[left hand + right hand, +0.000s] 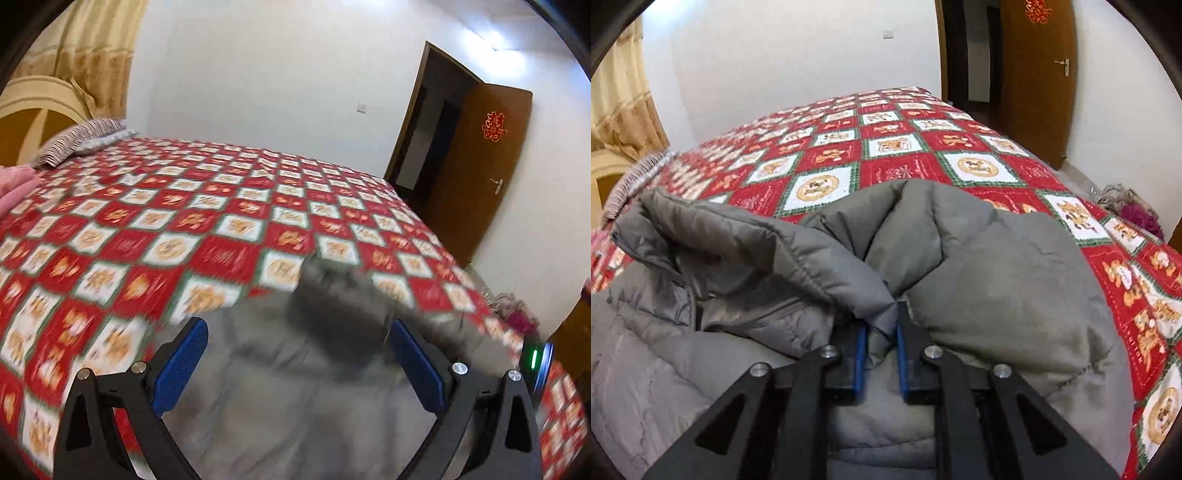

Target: Fold large clothes

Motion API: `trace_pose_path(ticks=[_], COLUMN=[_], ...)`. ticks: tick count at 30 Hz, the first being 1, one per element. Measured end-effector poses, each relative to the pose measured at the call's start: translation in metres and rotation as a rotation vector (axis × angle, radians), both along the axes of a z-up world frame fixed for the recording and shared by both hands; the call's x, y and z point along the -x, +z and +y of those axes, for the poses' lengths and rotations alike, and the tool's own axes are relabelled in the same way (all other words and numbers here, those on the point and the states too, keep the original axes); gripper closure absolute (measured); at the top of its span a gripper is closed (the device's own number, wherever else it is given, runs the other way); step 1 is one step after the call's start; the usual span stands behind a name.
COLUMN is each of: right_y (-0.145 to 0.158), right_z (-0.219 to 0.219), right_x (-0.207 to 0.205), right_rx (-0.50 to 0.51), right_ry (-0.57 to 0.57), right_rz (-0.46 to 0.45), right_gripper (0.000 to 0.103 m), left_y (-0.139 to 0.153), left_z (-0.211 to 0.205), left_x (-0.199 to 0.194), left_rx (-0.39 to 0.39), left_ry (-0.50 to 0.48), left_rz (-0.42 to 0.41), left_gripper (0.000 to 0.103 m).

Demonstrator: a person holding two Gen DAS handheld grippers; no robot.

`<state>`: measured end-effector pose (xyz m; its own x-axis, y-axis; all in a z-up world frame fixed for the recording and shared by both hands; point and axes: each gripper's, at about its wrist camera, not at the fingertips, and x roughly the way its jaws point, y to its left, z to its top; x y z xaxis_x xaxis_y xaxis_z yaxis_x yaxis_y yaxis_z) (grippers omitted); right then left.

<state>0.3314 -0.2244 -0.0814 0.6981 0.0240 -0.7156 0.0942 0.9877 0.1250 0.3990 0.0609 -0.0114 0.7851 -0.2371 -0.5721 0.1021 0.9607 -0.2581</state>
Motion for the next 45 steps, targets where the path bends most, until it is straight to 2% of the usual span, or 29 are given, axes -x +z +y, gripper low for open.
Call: trace_pose_path(ticks=[2, 4, 8, 9, 10, 11, 12, 14, 16, 17, 20, 21, 22, 24, 27, 29, 31, 32, 33, 34, 35, 36, 37, 39, 40, 42, 43, 45], right_y=[-0.002, -0.003, -0.004, -0.005, -0.005, -0.006, -0.006, -0.007, -0.008, -0.009, -0.009, -0.008, -0.008, -0.004, 0.012, 0.04, 0.064, 0.08, 0.091, 0.099, 0.107, 0.112, 0.114, 0.109, 0.103, 0.093, 0.087, 0.077], right_z=[-0.004, -0.009, -0.012, -0.013, -0.014, -0.016, -0.016, -0.019, -0.021, -0.023, -0.021, -0.02, -0.017, -0.011, -0.014, -0.035, -0.048, -0.05, -0.047, -0.042, -0.031, -0.022, -0.016, -0.012, -0.011, -0.001, 0.012, 0.033], right_x=[0.0, 0.001, 0.005, 0.004, 0.005, 0.004, 0.003, 0.004, 0.004, 0.003, 0.002, 0.002, 0.001, -0.001, 0.004, 0.03, 0.048, 0.053, 0.05, 0.042, 0.025, 0.009, -0.005, -0.03, -0.032, -0.024, -0.018, -0.011], right_rx=[-0.033, -0.069, -0.11, -0.121, -0.128, -0.137, -0.145, -0.16, -0.181, -0.191, -0.185, -0.178, -0.165, -0.137, -0.085, -0.068, 0.001, 0.048, 0.05, 0.036, 0.019, -0.008, -0.05, -0.199, -0.274, -0.339, -0.293, -0.135], right_ry=[0.002, 0.003, 0.008, 0.008, 0.008, 0.007, 0.006, 0.007, 0.007, 0.006, 0.011, 0.015, 0.025, 0.043, 0.082, 0.021, -0.114, -0.192, -0.206, -0.181, -0.143, -0.113, -0.092, -0.087, -0.082, -0.035, 0.012, 0.022], right_rz=[-0.009, -0.016, -0.025, -0.026, -0.026, -0.026, -0.026, -0.027, -0.028, -0.028, -0.027, -0.026, -0.021, 0.0, 0.041, -0.071, -0.168, -0.205, -0.222, -0.222, -0.209, -0.19, -0.167, -0.078, -0.03, 0.015, 0.043, 0.085], right_gripper=[0.088, 0.088, 0.088, 0.088, 0.088, 0.088, 0.088, 0.088, 0.088, 0.088, 0.085, 0.083, 0.079, 0.074, 0.053, 0.038, 0.035, 0.039, 0.043, 0.053, 0.057, 0.057, 0.058, 0.061, 0.066, 0.066, 0.066, 0.051], left_y=[-0.01, -0.028, -0.057, -0.062, -0.067, -0.071, -0.075, -0.076, -0.074, -0.075, -0.102, -0.117, -0.125, -0.125, -0.124, -0.125, -0.125, -0.127, -0.127, -0.127, -0.126, -0.126, -0.127, -0.128, -0.128, -0.128, -0.129, -0.129], left_z=[0.014, 0.012, 0.002, 0.002, 0.003, 0.0, 0.0, 0.001, -0.002, -0.001, 0.012, 0.019, 0.023, 0.023, 0.021, 0.023, 0.025, 0.025, 0.024, 0.023, 0.022, 0.022, 0.023, 0.026, 0.028, 0.03, 0.03, 0.029], left_x=[-0.038, -0.068, -0.081, -0.079, -0.076, -0.075, -0.073, -0.058, -0.031, -0.024, -0.01, -0.008, -0.004, -0.003, -0.003, -0.004, -0.003, -0.003, -0.004, -0.004, -0.003, -0.003, -0.004, -0.003, -0.003, -0.003, -0.003, -0.003], left_rx=[0.021, -0.006, -0.004, 0.0, 0.001, -0.008, -0.017, -0.015, -0.059, -0.056, -0.058, -0.038, -0.001, 0.002, -0.021, 0.007, 0.027, 0.026, 0.022, 0.017, 0.013, 0.013, 0.02, 0.041, 0.056, 0.073, 0.077, 0.071], left_ry=[0.016, 0.055, 0.047, 0.056, 0.054, 0.037, 0.024, 0.018, 0.029, 0.034, 0.116, 0.135, 0.138, 0.173, 0.184, 0.181, 0.181, 0.181, 0.181, 0.181, 0.182, 0.181, 0.18, 0.176, 0.174, 0.172, 0.171, 0.172], left_rz=[0.089, 0.172, 0.257, 0.257, 0.256, 0.278, 0.304, 0.28, 0.236, 0.228, 0.242, 0.241, 0.204, 0.197, 0.194, 0.191, 0.187, 0.186, 0.185, 0.184, 0.182, 0.181, 0.181, 0.18, 0.179, 0.179, 0.179, 0.177], left_gripper=[0.004, 0.004, 0.004, 0.019, 0.059, 0.081, 0.093, 0.094, 0.094, 0.094, 0.094, 0.092, 0.092, 0.092, 0.092, 0.092, 0.092, 0.092, 0.092, 0.092, 0.092, 0.092, 0.092, 0.092, 0.092, 0.092, 0.092, 0.092])
